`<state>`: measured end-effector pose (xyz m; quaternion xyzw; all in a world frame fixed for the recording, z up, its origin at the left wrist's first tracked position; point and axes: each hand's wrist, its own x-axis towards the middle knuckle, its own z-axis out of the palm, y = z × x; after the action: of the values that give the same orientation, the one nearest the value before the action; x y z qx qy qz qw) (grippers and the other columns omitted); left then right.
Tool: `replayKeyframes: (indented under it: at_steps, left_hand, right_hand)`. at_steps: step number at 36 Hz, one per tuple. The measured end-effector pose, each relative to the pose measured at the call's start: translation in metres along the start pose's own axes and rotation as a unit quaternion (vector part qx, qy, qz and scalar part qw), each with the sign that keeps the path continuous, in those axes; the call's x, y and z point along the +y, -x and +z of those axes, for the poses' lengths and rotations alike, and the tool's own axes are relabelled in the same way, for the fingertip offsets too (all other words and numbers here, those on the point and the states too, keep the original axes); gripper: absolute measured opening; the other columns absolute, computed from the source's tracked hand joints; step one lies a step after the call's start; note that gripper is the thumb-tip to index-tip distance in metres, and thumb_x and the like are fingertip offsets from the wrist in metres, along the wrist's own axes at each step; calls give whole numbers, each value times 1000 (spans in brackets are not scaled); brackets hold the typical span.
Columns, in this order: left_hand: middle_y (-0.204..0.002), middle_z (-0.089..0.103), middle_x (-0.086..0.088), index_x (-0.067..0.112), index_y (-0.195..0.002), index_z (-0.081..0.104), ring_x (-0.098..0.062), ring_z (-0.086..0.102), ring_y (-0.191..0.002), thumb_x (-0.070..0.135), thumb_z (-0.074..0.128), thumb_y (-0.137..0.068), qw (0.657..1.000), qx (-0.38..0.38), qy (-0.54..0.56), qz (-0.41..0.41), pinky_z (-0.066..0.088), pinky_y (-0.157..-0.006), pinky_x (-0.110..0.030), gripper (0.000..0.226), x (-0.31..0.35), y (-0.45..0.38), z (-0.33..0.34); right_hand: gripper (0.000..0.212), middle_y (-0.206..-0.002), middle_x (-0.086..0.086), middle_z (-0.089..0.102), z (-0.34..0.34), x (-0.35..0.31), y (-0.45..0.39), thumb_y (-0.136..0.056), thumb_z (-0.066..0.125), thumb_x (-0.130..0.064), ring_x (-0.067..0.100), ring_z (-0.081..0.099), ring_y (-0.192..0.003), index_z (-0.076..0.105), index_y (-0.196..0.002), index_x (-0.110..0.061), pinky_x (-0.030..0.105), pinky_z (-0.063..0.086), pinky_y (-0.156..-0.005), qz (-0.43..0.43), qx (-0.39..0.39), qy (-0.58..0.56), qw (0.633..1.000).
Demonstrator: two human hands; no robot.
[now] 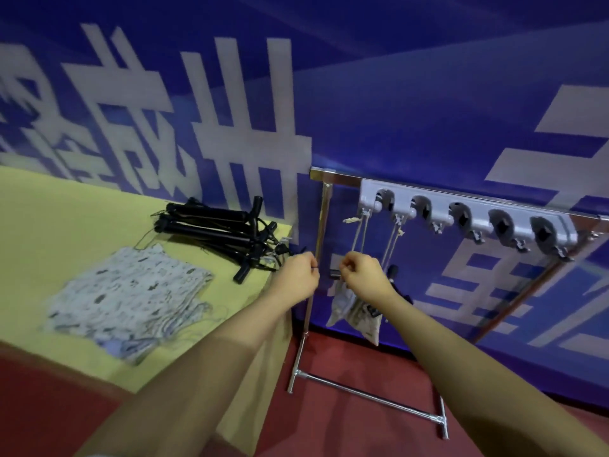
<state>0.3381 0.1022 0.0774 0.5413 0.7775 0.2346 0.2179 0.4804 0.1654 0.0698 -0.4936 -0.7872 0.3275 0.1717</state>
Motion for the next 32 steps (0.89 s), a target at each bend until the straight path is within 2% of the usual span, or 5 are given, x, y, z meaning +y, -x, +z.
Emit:
replayKeyframes:
  at_steps: [11, 20, 24, 28, 32]
  left_hand:
    - [-109, 63, -14, 7, -112, 56, -32, 60, -98, 12, 46, -93, 992, 75, 2, -104, 51, -81, -38, 22, -104, 31, -67]
    - [-121, 59, -15, 2, -114, 55, -29, 58, -106, 14, 50, -93, 988, 52, 26, -146, 50, -88, -37, 25, -205, 21, -111]
    - [-120, 59, -12, 6, -118, 55, -27, 57, -109, 20, 57, -90, 986, 18, 8, -163, 50, -92, -39, 32, -248, 5, -123]
    - [-120, 57, -11, 7, -121, 53, -27, 57, -107, 30, 60, -87, 987, -34, -14, -158, 50, -89, -37, 42, -280, -11, -125]
    - [-123, 54, -11, 7, -122, 52, -28, 52, -113, 42, 61, -85, 986, -87, -51, -134, 47, -92, -38, 52, -298, -24, -122]
  right_hand:
    - [14, -75, 3, 63, 90, -85, -23, -89, 52, -17, 26, 62, -79, 57, -78, -22, 39, 51, -74, -66, -70, 3, 995]
    - [15, -82, 3, 62, 177, -144, -58, -90, 49, -8, 23, 60, -76, 62, -89, -15, 32, 48, -69, -82, -155, 3, 985]
    - [24, -101, 9, 64, 218, -160, -81, -92, 44, -8, 27, 61, -88, 64, -105, -13, 37, 50, -76, -88, -172, 46, 980]
    - [36, -126, 8, 52, 253, -164, -101, -95, 40, -6, 29, 51, -113, 56, -124, -18, 44, 48, -89, -108, -210, 136, 962]
    - [46, -139, 6, 40, 280, -159, -112, -92, 45, -5, 32, 42, -121, 49, -133, -23, 44, 45, -90, -129, -246, 243, 929]
